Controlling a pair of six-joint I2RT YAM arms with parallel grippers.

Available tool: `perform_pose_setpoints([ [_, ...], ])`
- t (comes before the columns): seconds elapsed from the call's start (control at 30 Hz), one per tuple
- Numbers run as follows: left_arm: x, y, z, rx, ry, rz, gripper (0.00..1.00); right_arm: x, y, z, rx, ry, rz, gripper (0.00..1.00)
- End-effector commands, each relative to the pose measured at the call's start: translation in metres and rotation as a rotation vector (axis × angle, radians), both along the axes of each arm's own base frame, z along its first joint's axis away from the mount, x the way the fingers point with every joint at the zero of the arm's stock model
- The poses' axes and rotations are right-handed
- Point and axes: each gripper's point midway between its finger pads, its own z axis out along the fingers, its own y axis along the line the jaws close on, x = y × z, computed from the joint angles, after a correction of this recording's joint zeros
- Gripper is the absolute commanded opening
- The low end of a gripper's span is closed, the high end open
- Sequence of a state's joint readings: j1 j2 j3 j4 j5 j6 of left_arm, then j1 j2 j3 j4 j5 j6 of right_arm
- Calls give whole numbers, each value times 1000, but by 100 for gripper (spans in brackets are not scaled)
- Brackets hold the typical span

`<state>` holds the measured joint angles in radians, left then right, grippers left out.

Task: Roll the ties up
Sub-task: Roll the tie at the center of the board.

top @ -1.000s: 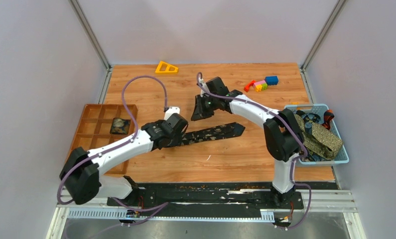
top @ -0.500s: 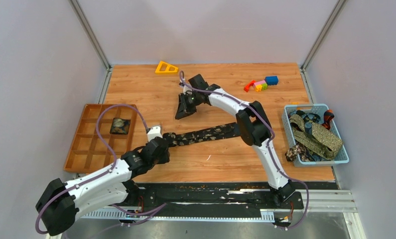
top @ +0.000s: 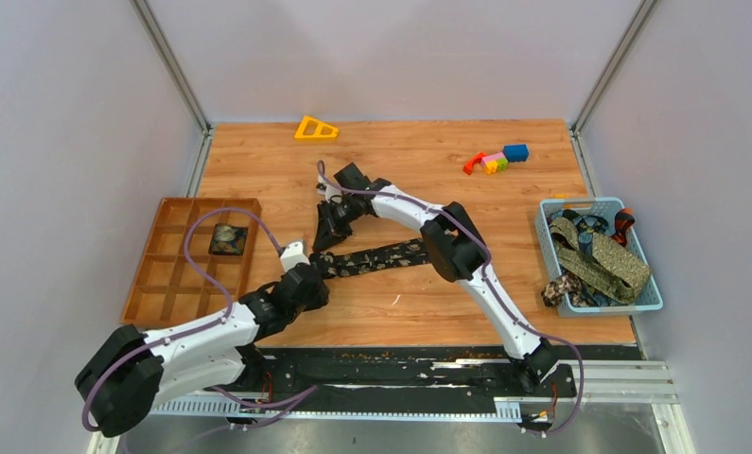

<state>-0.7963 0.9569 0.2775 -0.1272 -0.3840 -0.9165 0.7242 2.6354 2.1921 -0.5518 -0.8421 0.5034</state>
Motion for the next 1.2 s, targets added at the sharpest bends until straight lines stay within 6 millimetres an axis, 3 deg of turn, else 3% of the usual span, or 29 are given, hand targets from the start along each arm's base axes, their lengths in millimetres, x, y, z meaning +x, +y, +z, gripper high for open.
perform_pose_setpoints([
  [0.0,14,-4,3,-42,-26,34,37,-12,8,16,51,1,35,11],
  [0.53,40,2,-2,-20,3,47,36,-37,-1,10,43,2,75,9],
  [0.83,44,2,-4,-8,17,30,36,-39,-2,11,51,5,84,8],
  [0.93,41,0,-6,-11,35,16,36,-35,-3,10,45,-9,73,8],
  [1.17,24,5,-7,24,96,-32,41,-2,-11,9,15,-71,-12,14],
])
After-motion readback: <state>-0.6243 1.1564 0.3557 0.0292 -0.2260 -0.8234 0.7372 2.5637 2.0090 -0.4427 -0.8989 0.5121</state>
